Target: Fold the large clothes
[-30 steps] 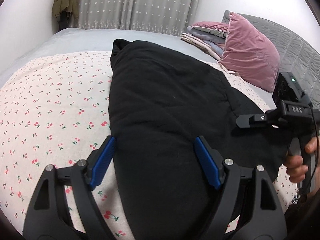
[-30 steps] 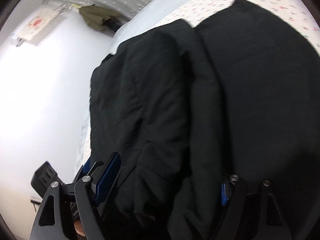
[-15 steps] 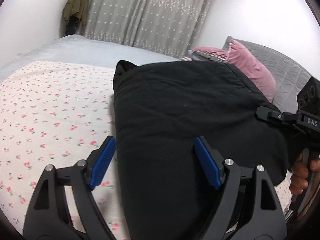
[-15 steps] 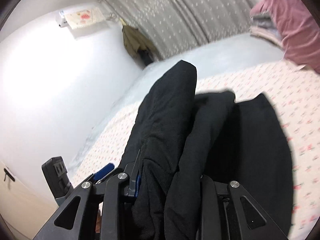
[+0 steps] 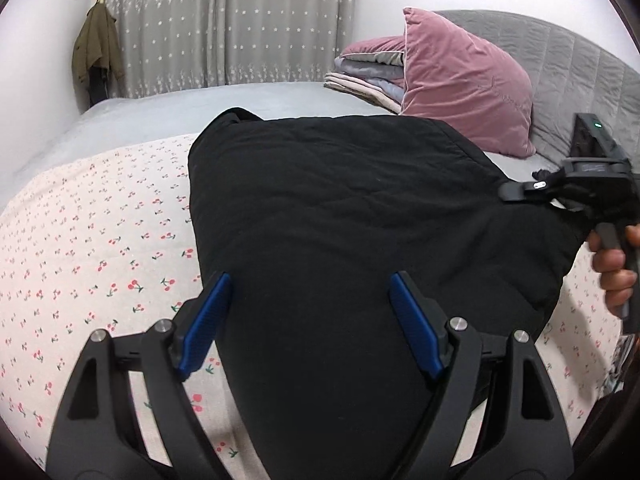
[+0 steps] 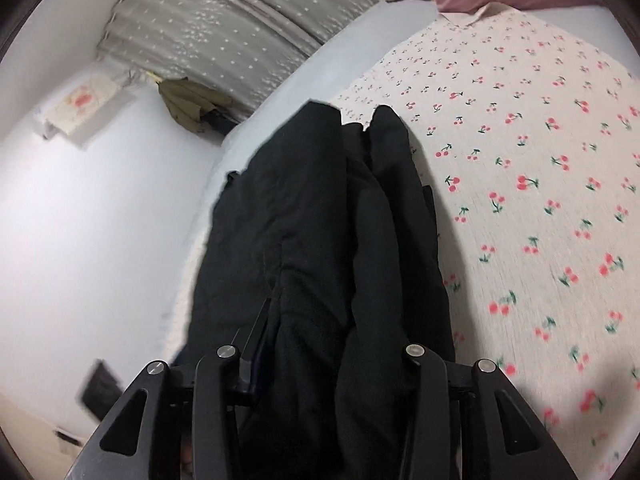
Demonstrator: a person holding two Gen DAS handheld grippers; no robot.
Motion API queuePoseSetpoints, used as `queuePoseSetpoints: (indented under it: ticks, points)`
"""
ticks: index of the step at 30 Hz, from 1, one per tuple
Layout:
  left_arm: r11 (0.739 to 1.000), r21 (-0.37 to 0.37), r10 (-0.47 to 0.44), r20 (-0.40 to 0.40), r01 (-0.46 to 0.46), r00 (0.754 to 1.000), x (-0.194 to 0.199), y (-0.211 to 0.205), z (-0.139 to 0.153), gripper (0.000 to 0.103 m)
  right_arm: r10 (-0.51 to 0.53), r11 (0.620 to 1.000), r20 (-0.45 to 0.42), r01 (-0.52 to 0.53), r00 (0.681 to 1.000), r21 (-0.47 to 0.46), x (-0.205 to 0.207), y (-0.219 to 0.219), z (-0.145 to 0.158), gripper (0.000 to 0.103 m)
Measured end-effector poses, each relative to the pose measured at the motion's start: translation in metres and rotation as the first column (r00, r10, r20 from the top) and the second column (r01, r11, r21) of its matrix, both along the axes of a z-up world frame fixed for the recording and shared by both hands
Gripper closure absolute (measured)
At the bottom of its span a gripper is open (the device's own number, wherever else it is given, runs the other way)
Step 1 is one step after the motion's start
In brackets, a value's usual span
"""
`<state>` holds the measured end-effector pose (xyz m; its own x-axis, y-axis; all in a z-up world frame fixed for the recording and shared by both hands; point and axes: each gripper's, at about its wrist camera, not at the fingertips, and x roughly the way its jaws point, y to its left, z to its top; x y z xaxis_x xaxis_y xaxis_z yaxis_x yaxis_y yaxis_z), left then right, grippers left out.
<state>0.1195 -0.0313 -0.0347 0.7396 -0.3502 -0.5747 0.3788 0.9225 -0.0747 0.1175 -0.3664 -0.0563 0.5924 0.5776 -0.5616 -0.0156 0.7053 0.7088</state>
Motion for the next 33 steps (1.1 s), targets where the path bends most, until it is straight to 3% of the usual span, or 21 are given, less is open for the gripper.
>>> queuePoseSetpoints:
  ticks: [2, 4, 8, 10, 13, 16, 18, 19, 20, 23, 26, 27, 29, 30, 31, 33]
  points:
    - [1.0, -0.005, -0.003, -0.003, 0.003, 1.0, 0.0, 0.002, 0.0, 0.022, -0.017, 1.0, 0.016, 0.017, 1.0, -0.015, -0.013, -0.006, 0.012, 0.042]
    - [1.0, -0.001, -0.004, -0.001, 0.004, 1.0, -0.001, 0.002, 0.0, 0.022, -0.03, 0.999, 0.021, 0.031, 0.999, -0.027, -0.032, -0.015, 0.019, 0.036]
    - [1.0, 0.002, -0.001, -0.003, 0.001, 1.0, -0.001, 0.0, 0.001, 0.022, -0.007, 0.996, -0.043, 0.011, 0.999, 0.087, -0.049, -0.015, 0.009, 0.035]
    - [1.0, 0.001, 0.001, -0.004, -0.001, 1.0, -0.001, -0.001, 0.0, 0.022, 0.007, 0.995, -0.077, 0.001, 0.997, 0.102, -0.054, -0.008, 0.003, 0.034]
    - [1.0, 0.004, 0.008, -0.001, -0.008, 1.0, -0.002, -0.003, 0.0, 0.022, 0.033, 0.999, -0.101, -0.03, 0.994, 0.032, -0.053, 0.011, -0.003, 0.034]
    - [1.0, 0.007, 0.011, 0.004, -0.011, 1.0, -0.002, -0.004, 0.0, 0.022, 0.004, 0.997, -0.042, -0.007, 0.999, -0.079, -0.043, 0.032, -0.001, 0.034]
    - [1.0, 0.008, 0.018, 0.013, -0.018, 1.0, -0.003, -0.003, 0.0, 0.022, -0.024, 0.987, 0.047, 0.031, 0.999, -0.155, -0.039, 0.043, 0.007, 0.048]
    - [1.0, 0.009, 0.023, 0.026, -0.023, 0.999, -0.004, -0.003, 0.002, 0.022, -0.029, 0.984, 0.082, 0.043, 0.996, -0.174, -0.038, 0.046, 0.013, 0.063]
    - [1.0, 0.01, 0.024, 0.042, -0.025, 0.999, -0.006, -0.003, 0.004, 0.022, -0.029, 0.985, 0.093, 0.044, 0.995, -0.169, -0.039, 0.047, 0.017, 0.068]
    - [1.0, -0.005, 0.015, 0.108, -0.014, 0.994, -0.016, -0.004, 0.017, 0.022, -0.023, 0.997, 0.126, 0.031, 0.992, -0.064, -0.053, 0.041, 0.041, 0.072]
    - [1.0, -0.001, -0.016, 0.101, 0.016, 0.995, -0.019, -0.009, 0.02, 0.022, -0.009, 0.995, 0.182, 0.026, 0.983, -0.093, -0.069, 0.038, 0.058, 0.072]
    - [1.0, 0.011, -0.023, 0.09, 0.022, 0.996, -0.018, -0.011, 0.017, 0.022, -0.017, 0.993, 0.157, 0.035, 0.987, -0.115, -0.069, 0.033, 0.051, 0.072]
    - [0.998, 0.047, -0.046, 0.051, 0.044, 0.998, -0.014, -0.018, 0.006, 0.022, -0.027, 0.989, 0.013, 0.029, 1.0, -0.143, -0.055, 0.027, 0.02, 0.065]
    - [0.996, 0.066, -0.055, 0.039, 0.052, 0.998, -0.013, -0.022, 0.0, 0.022, -0.024, 0.988, -0.117, 0.006, 0.993, -0.152, -0.046, 0.023, -0.01, 0.062]
    - [0.994, 0.091, -0.057, 0.056, 0.052, 0.997, -0.015, -0.024, -0.003, 0.022, -0.022, 0.991, -0.154, 0.001, 0.988, -0.132, -0.045, 0.021, -0.023, 0.058]
    - [0.993, 0.109, -0.06, 0.07, 0.052, 0.996, -0.019, -0.025, -0.001, 0.022, -0.014, 0.992, -0.15, -0.005, 0.989, -0.122, -0.051, 0.016, -0.014, 0.048]
